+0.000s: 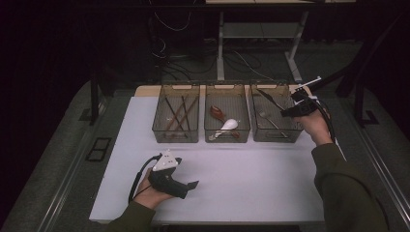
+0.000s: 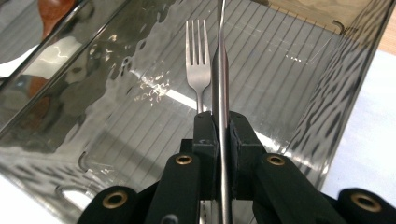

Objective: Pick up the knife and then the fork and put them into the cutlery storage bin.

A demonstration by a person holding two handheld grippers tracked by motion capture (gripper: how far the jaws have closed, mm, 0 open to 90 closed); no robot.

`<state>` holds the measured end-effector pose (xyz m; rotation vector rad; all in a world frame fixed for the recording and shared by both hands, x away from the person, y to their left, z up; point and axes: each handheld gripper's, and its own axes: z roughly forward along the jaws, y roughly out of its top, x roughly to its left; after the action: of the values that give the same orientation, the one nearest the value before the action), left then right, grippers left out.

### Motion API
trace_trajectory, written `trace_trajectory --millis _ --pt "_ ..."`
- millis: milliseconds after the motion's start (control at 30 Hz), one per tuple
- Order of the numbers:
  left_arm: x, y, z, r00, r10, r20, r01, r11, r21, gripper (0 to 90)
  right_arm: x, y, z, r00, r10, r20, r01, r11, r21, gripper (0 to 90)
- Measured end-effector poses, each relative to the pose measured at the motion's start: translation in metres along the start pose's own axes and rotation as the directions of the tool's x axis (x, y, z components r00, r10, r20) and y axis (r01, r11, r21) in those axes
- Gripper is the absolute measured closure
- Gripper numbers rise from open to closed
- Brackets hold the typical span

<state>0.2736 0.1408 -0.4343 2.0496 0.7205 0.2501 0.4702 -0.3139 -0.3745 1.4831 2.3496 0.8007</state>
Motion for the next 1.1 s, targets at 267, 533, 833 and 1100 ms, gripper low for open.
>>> trace_trajectory --millis 267,533,833,1100 --pt "0.000 0.000 0.000 1.0000 -0.002 0.003 0.002 1.0000 -0.001 0.0 -0.002 0.003 0.016 0.9998 0.014 0.015 -0.014 0.999 0.051 83.1" --pt "0.000 0.000 0.000 1.0000 -0.001 0.008 0.001 1.0000 0.000 0.0 0.000 0.002 0.026 0.9996 0.002 0.027 -0.005 0.995 0.096 83.0" --pt "-0.001 0.000 0.000 0.9999 -0.001 0.010 0.001 1.0000 -0.001 0.0 0.004 0.001 0.031 0.9985 -0.033 0.045 0.026 0.990 0.136 82.4" --pt "-0.001 0.000 0.001 0.9999 0.000 0.014 0.001 1.0000 -0.001 0.0 0.002 0.003 0.024 0.9996 -0.017 0.024 0.015 0.997 0.080 78.6"
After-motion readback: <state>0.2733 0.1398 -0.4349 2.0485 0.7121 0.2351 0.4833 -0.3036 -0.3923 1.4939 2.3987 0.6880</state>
